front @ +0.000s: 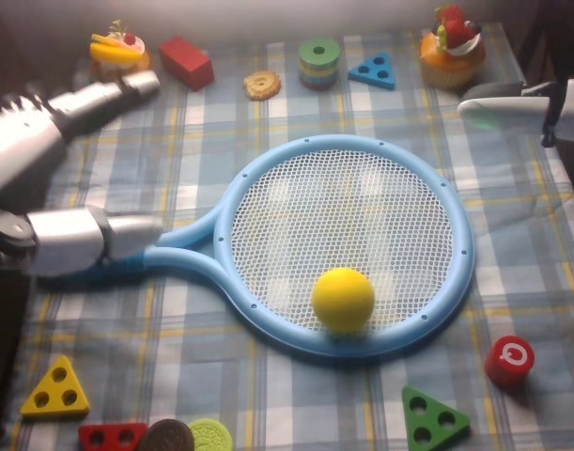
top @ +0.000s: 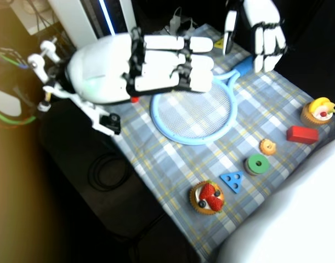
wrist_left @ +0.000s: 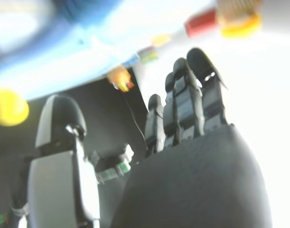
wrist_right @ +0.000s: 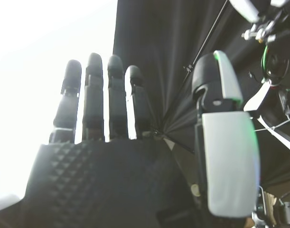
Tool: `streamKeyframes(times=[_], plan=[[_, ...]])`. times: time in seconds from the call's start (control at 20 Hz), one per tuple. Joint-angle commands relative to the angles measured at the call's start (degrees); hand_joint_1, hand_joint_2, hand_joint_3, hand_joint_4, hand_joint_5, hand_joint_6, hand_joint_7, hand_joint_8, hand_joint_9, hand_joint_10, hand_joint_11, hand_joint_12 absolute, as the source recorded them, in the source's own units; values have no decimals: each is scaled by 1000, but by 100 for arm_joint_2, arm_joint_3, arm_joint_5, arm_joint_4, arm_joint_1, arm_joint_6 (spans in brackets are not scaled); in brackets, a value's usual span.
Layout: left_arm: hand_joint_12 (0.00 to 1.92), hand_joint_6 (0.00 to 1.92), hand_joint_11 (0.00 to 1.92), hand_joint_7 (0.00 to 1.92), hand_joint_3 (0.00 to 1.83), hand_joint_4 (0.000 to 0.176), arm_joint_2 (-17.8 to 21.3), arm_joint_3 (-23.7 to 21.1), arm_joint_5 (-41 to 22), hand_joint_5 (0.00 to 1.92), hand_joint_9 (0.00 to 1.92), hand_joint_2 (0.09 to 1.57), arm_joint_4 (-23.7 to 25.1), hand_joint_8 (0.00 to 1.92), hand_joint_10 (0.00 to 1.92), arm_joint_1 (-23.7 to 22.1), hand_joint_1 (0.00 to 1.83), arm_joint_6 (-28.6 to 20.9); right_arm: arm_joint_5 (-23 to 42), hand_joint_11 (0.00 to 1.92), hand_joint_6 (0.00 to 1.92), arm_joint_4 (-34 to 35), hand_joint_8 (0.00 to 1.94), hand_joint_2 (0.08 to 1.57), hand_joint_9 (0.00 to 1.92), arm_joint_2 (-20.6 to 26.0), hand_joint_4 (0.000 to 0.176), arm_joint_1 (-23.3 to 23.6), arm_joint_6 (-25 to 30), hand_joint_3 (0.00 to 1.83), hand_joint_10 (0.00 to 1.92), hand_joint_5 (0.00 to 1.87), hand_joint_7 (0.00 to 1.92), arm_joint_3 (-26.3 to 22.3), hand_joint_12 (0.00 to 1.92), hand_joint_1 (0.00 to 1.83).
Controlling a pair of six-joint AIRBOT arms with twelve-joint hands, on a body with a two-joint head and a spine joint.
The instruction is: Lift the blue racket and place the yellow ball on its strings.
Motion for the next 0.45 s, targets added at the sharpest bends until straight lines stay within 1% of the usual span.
streamKeyframes(times=[0.0, 0.05, 0.1, 0.15, 0.2, 0.25, 0.3, 0.35, 0.4], plan=[[490, 1, 0, 160, 0, 49, 70, 4, -1010, 90, 157, 1080, 131, 1, 2, 1, 772, -248, 813, 29, 0, 276, 0, 1125, 362, 35, 12, 52, -33, 1, 1, 312, 383, -32, 629, 720], [279, 0, 0, 99, 3, 51, 173, 4, -1292, 28, 97, 1096, 229, 0, 0, 109, 741, -755, 819, 12, 0, 286, 0, 1130, 351, 49, 14, 37, -64, 3, 0, 287, 361, -58, 635, 707], [279, 0, 0, 99, 3, 51, 224, 4, -1422, 28, 97, 1096, 269, 0, 0, 175, 741, -1000, 819, 12, 0, 286, 0, 1130, 351, 49, 14, 33, -64, 3, 0, 287, 361, -59, 635, 707], [355, 1, 0, 107, 0, 42, 293, 5, -1592, 43, 107, 1076, 311, 0, 1, 274, 691, -1344, 836, 2, 0, 291, 0, 1140, 344, 48, 18, 27, -64, 6, 0, 283, 347, -63, 627, 701], [415, 0, 0, 103, 0, 79, 384, 15, -1845, 44, 94, 1063, 380, 1, 1, 419, 665, -1815, 922, 2, 0, 313, 0, 1140, 337, 49, 20, -5, -65, 4, 0, 278, 340, -78, 621, 725], [415, 0, 0, 103, 0, 79, 439, 55, -2040, 44, 94, 1063, 419, 1, 1, 533, 665, -2266, 1028, 2, 0, 355, 0, 1140, 337, 58, 20, -53, -72, 4, 0, 278, 340, -102, 621, 725], [305, 0, 0, 87, 0, 112, 453, 172, -2274, 42, 69, 1037, 478, 1, 1, 621, 751, -2916, 1174, 40, 2, 440, 2, 1135, 344, 76, 11, -129, -115, 1, 3, 282, 345, -144, 636, 717], [234, 0, 0, 76, 0, 126, 412, 344, -2488, 26, 68, 1015, 536, 1, 2, 710, 793, -3668, 1326, 73, 0, 559, 1, 1137, 391, 108, 0, -247, -212, 0, 5, 287, 376, -207, 623, 699], [234, 0, 0, 76, 0, 126, 305, 560, -2757, 26, 68, 1015, 575, 1, 2, 827, 793, -4525, 1544, 73, 0, 735, 1, 1137, 391, 135, 0, -421, -319, 0, 5, 287, 376, -278, 623, 699]])
